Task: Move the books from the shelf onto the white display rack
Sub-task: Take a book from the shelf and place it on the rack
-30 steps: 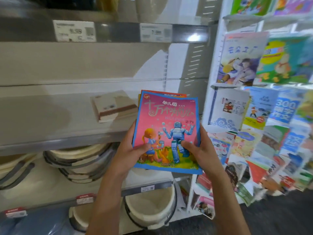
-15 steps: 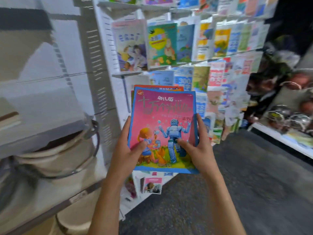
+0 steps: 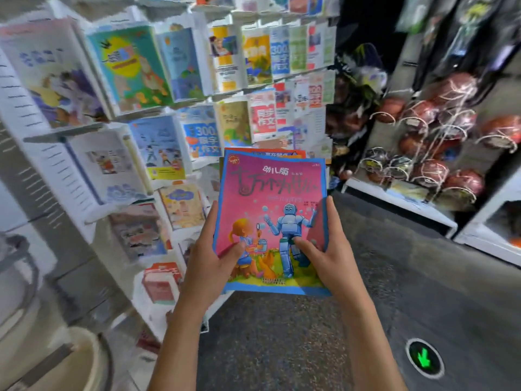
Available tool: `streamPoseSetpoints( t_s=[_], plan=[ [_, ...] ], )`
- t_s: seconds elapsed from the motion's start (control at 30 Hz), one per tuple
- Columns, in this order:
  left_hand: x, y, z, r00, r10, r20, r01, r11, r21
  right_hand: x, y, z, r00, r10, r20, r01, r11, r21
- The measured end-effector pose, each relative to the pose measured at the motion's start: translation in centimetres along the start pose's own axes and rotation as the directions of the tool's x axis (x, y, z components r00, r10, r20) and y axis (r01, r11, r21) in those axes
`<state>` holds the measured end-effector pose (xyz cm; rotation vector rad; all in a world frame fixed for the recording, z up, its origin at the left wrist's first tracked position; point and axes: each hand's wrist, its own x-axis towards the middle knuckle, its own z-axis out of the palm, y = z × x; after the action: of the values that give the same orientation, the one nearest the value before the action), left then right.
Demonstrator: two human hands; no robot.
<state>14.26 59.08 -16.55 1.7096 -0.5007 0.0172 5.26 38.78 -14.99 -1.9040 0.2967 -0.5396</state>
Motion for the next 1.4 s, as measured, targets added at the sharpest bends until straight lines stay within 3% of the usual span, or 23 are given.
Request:
streamPoseSetpoints(
  t_s=[0.37, 0.93, 1.17, 1.4],
  plan=[
    [10.5, -2.7, 13.5, 0.983, 0.013, 0.182, -0.010, 1.000, -0.015, 8.1, 7.5, -9.1, 0.975, 0.063, -0.211, -0.088, 0.990, -0.111],
    [37.6, -5.2, 35.6, 0.936, 0.077, 0.342, -0.058, 0.996, -0.067, 34.6, 16.6, -22.9, 0.926, 0.090, -0.366, -0.156, 0.975, -0.156],
    [44.8, -6.4, 44.8, 0.934, 0.046, 0.355, -0.030, 0.998, -0.049, 43.2, 22.8, -28.5, 0.924, 0.124, -0.362, -0.171, 0.980, -0.100],
    [54.5, -7.4, 55.7, 0.966, 0.000, 0.257, -0.003, 1.000, 0.012, 56.2, 29.2, -36.2, 0.958, 0.094, -0.270, -0.113, 0.992, -0.056]
  ],
)
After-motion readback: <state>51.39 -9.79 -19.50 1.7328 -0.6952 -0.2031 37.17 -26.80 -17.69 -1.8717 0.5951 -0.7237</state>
